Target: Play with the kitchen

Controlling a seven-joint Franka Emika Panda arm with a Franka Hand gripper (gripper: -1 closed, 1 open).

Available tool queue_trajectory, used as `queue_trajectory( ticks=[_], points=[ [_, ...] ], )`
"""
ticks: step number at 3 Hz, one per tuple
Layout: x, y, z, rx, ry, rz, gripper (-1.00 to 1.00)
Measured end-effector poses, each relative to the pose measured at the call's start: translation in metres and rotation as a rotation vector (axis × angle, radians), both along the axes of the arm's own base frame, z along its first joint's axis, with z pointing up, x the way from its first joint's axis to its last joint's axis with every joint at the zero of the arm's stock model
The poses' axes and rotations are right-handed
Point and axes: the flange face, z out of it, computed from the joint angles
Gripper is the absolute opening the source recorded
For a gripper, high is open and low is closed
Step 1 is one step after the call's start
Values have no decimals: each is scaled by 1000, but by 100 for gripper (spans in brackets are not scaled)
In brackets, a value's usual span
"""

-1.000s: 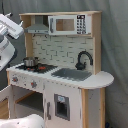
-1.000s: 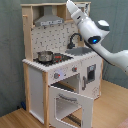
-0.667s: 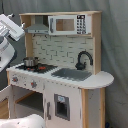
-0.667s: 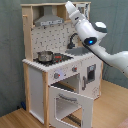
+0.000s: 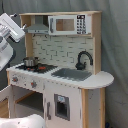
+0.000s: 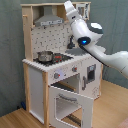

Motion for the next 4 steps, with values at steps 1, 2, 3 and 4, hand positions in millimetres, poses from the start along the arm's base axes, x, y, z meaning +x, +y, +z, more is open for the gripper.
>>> queue_trajectory(
  ticks=[1,2,3,4],
  points=[
    [5,5,1,74,-22,-12,100],
    [8,10,2,144,-49,-25,100],
    [13,14,2,209,-77,-36,100],
    [23,16,-1,282,-109,-48,100]
  ],
)
